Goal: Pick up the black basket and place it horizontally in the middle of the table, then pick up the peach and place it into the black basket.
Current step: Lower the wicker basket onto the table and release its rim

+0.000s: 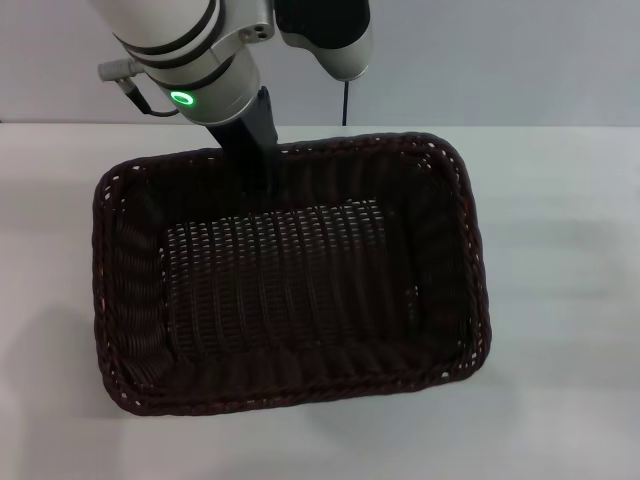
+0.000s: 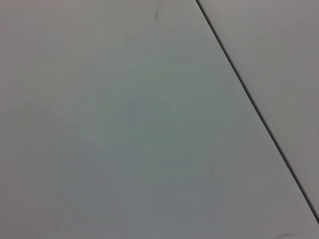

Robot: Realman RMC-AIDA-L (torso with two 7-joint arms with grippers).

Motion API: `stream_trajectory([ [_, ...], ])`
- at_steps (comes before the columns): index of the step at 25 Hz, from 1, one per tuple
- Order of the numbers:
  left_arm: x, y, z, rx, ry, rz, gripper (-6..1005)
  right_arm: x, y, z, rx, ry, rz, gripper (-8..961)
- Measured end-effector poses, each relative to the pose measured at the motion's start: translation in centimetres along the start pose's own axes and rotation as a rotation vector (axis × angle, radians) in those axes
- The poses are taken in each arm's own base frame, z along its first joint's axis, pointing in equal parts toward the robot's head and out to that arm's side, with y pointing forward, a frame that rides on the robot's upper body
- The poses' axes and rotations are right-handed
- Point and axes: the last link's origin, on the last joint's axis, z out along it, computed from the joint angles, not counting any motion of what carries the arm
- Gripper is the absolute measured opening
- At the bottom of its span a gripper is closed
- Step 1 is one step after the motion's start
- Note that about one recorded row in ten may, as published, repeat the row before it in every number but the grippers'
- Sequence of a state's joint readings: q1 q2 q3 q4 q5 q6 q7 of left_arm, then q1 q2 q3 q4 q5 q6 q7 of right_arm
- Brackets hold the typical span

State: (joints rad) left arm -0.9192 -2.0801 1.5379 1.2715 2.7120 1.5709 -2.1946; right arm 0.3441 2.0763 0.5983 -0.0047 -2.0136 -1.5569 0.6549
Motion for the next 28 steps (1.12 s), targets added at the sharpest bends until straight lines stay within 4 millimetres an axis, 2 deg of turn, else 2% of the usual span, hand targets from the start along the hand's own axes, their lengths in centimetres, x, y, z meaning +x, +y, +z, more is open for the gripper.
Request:
stream_trajectory([
  [9,-1.0,0.3,0.8,0.020,-0.078,0.073,147,0.0,0.0,0.0,0.002,0.002,-0.001,700],
  [28,-1.5,-0.5,1.3,0.084,-0.062,0.253,164,0.3,-0.2,0.2,0.008,0.026,-0.004,700],
])
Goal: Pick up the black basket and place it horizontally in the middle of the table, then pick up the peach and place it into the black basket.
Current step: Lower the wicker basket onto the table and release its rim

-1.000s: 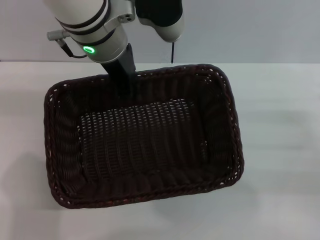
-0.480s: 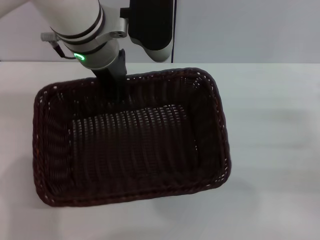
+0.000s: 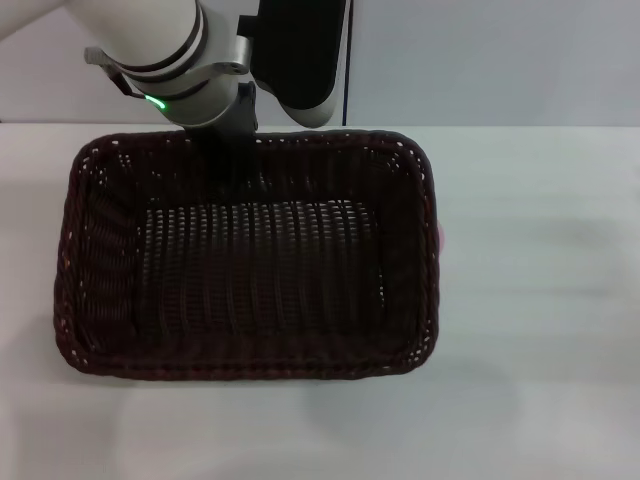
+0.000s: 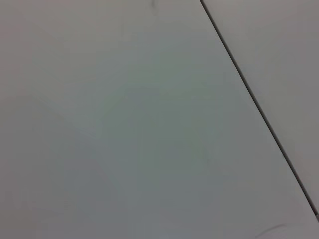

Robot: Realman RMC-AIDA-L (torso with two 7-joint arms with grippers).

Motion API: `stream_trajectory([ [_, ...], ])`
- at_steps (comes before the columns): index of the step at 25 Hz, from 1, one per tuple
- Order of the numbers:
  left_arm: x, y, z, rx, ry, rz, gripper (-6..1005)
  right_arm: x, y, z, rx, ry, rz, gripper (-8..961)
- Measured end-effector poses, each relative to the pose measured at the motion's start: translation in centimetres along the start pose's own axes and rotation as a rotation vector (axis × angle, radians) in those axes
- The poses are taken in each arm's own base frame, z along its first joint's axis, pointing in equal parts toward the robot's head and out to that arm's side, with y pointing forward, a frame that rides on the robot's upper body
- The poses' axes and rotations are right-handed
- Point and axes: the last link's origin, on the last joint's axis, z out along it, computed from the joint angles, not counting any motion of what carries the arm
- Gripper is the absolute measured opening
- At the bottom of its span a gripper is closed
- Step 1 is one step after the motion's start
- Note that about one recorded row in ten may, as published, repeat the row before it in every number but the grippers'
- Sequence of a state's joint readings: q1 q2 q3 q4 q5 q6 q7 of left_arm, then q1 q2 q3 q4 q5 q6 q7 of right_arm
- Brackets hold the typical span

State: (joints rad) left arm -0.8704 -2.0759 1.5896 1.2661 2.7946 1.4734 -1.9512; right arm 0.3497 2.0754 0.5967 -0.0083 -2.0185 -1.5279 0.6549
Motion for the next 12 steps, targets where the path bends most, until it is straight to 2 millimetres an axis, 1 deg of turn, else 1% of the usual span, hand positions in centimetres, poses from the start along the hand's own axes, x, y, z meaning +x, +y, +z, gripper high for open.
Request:
stream_trajectory([
  [12,-1.4,-0.3,0.3,0.037,-0.039,-0.004,177,0.1,0.1,0.3,-0.003,0.004,0.002,701],
])
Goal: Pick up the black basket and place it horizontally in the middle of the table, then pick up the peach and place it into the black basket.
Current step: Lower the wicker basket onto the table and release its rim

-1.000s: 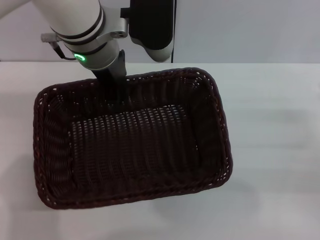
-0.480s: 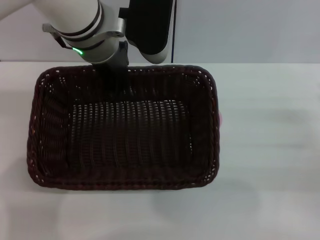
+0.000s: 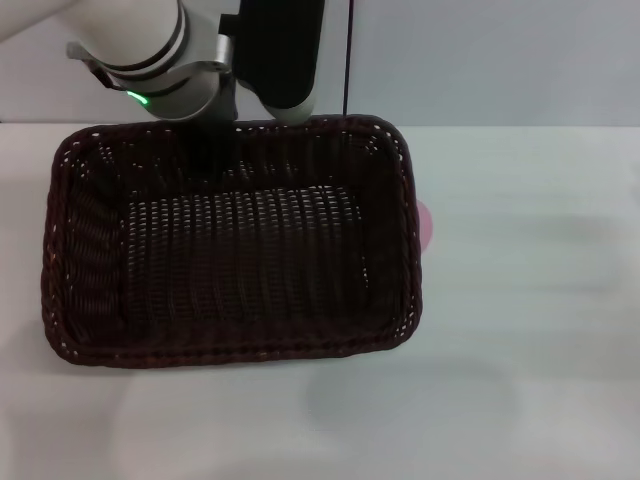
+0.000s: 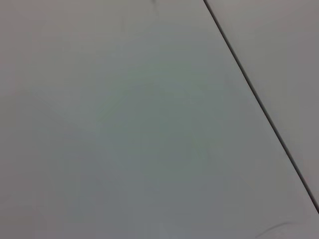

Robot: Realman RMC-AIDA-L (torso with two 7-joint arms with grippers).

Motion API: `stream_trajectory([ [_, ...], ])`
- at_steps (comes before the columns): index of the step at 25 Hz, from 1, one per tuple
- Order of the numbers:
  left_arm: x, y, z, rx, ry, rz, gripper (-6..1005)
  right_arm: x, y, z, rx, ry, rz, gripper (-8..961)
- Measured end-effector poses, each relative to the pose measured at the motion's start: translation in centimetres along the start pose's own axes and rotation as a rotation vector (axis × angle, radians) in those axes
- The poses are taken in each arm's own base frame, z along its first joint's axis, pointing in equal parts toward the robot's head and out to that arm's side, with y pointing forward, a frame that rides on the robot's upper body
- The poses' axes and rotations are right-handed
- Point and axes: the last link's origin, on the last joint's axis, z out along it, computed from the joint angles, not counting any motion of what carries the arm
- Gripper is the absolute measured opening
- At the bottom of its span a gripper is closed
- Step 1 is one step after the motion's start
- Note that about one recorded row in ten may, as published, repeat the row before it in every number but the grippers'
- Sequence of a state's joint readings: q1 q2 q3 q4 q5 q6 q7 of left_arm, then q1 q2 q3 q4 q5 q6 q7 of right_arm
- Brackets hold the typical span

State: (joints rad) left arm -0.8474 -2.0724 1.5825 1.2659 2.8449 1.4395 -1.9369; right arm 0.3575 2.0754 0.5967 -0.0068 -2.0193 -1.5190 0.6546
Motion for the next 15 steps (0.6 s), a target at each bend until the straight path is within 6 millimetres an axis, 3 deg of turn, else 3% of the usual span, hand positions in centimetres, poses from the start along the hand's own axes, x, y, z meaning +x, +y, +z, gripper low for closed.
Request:
stream_trajectory([
  [8,-0.77,0.58,0.34,-0.020,-0.019,0.028,185,0.02,0.06,0.04,-0.001,-0.001,0.002,701],
  [15,0.03,0.95,0.55,-0.029,-0.016,0.032,192,0.03,0.16,0.17,-0.006,-0.001,0.003,701],
])
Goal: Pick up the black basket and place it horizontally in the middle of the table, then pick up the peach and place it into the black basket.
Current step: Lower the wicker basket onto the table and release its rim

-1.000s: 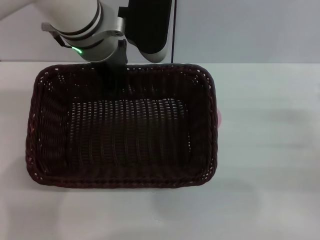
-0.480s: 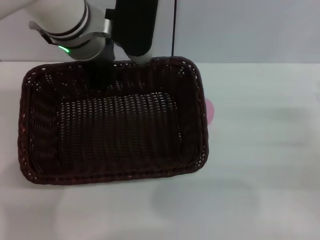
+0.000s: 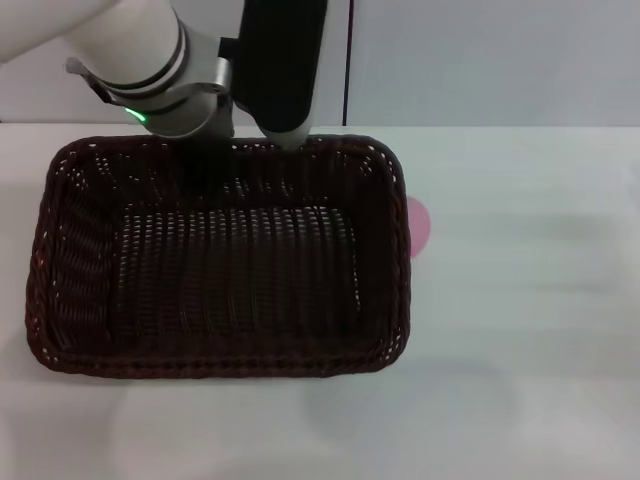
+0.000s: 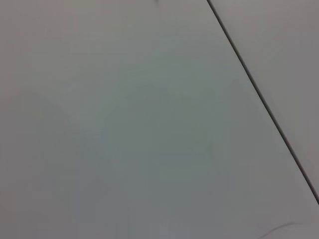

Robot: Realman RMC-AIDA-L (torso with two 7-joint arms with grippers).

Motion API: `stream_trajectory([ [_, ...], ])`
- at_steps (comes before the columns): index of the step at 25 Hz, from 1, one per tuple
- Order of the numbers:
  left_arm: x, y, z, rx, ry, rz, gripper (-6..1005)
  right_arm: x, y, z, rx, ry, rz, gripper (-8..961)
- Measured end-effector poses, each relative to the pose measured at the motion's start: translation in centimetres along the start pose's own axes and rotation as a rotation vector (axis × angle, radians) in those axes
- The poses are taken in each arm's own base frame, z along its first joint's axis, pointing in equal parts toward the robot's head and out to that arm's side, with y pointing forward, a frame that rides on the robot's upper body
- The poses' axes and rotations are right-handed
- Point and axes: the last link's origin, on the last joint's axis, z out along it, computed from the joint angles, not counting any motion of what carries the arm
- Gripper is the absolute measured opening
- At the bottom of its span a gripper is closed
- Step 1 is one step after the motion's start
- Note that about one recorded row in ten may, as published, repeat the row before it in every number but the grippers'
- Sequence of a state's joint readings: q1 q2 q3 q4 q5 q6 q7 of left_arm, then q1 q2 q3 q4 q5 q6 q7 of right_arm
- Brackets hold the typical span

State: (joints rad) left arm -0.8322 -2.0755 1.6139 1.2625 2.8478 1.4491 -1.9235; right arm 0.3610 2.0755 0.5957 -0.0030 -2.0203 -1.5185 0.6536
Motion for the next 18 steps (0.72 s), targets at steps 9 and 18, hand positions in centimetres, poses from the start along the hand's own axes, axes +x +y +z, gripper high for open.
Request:
stream_trajectory([
  [9,1.2,0.3,-0.1,-0.001,0.016,-0.027,201,0.0,0.1,0.0,-0.001,0.000,0.001,701],
  [18,0.8,-0.2,-0.1,0.038,0.006,-0.047,535,0.1,0.1,0.0,-0.001,0.002,0.001,700],
])
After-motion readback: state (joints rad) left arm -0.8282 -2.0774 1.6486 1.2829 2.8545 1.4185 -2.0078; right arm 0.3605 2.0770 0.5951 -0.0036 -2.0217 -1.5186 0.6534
